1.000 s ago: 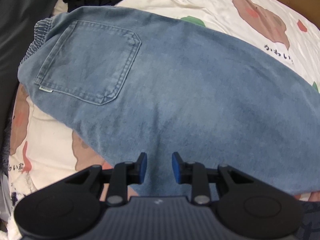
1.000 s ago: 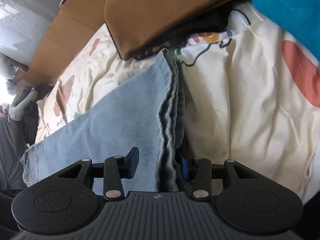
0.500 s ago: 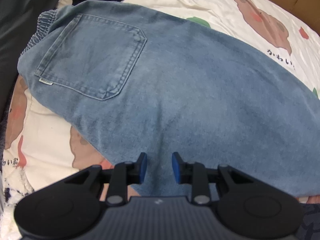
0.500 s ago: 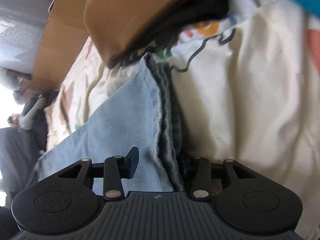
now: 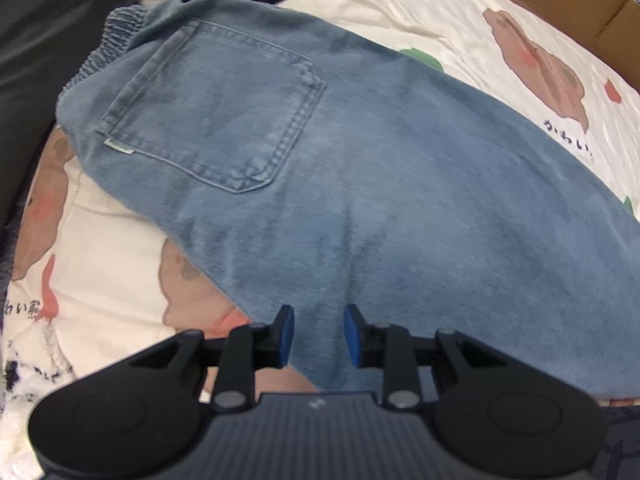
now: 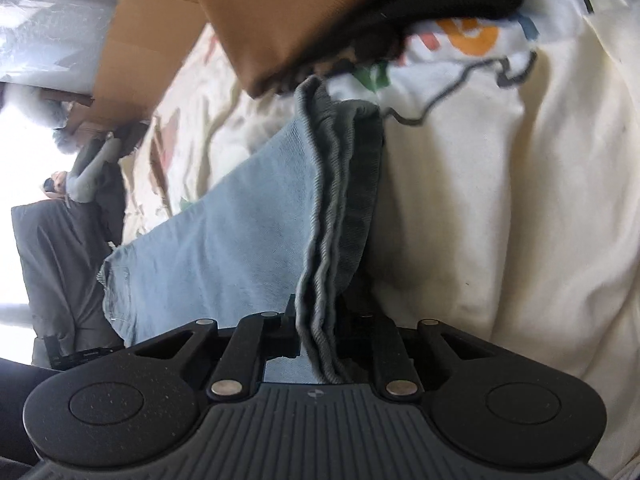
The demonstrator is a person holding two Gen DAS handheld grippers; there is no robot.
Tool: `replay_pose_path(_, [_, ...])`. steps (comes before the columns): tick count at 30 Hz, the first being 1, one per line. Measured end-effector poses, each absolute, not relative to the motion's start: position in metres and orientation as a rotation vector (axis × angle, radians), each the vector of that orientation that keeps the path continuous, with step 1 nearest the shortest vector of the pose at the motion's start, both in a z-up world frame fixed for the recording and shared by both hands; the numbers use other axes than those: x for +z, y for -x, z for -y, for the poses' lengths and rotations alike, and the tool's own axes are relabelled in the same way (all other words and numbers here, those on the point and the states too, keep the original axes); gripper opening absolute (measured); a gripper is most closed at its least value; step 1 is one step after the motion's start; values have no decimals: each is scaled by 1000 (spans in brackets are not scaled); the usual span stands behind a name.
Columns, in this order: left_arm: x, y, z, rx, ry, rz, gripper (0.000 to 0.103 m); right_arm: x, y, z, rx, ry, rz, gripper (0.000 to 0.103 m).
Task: Fold clothes
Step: 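Close the right gripper on the jeans leg hem, then lift the jeans leg hem with the right gripper while the left gripper presses the jeans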
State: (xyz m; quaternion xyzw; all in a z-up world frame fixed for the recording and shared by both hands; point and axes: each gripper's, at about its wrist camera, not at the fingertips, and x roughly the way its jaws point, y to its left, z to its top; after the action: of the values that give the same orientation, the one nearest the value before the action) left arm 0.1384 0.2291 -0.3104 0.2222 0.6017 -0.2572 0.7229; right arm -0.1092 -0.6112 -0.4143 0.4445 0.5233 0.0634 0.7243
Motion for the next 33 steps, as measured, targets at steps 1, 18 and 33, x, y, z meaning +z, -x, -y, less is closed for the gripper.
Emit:
replay_pose_path(1, [-309, -140, -230, -566, -491, -1327, 29, -418, 109, 611, 133, -986, -1160, 15])
replay_pose_path(18, [-301, -139, -231, -621, -419, -1317, 29, -348, 82, 587, 90, -953, -1174, 7])
replay_pose_path(33, [-291, -125, -224, -761, -394, -1296, 28, -231, 11, 546, 120, -746, -1417, 6])
